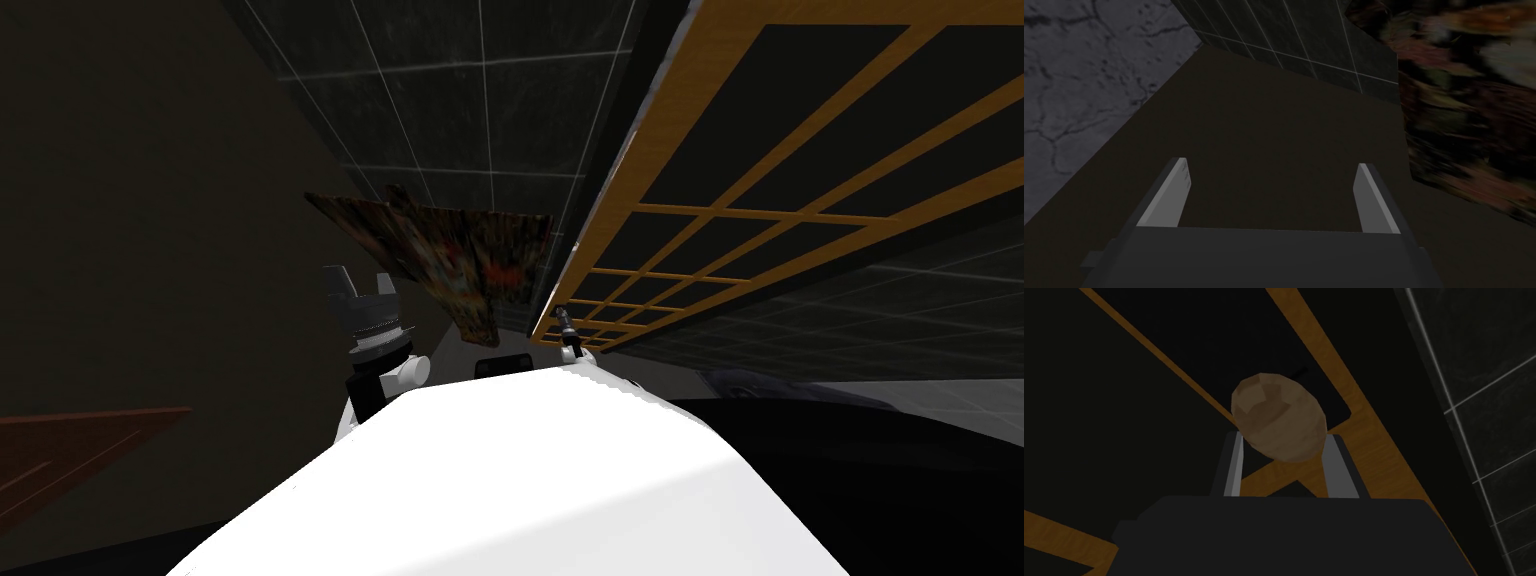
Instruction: Pull the door open
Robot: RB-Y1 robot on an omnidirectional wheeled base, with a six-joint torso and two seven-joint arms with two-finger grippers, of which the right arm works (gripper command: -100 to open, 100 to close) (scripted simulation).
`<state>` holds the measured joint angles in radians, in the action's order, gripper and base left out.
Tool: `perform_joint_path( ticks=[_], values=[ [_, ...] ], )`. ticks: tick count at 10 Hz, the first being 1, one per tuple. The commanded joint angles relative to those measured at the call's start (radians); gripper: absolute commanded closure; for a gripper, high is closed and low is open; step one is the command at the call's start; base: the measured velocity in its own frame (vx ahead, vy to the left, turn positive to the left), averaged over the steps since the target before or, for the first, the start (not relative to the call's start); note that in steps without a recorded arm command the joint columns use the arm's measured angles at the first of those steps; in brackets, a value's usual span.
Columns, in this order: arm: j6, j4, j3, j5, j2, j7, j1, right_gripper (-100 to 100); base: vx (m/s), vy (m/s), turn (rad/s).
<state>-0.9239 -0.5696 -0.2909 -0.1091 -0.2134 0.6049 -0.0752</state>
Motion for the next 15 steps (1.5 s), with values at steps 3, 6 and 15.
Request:
perform_joint_path(
  ticks=[3, 6, 15],
  values=[
    [0.011, -0.017, 0.027, 0.032, 0.008, -0.095, 0.011, 100, -0.034, -0.013, 0.050],
    [0.011, -0.018, 0.035, 0.049, 0.005, -0.153, 0.012, 100, -0.036, -0.011, 0.037],
    [0.012, -0.005, 0.066, 0.115, -0.003, -0.319, 0.015, 100, -0.025, -0.008, 0.034]
  ],
)
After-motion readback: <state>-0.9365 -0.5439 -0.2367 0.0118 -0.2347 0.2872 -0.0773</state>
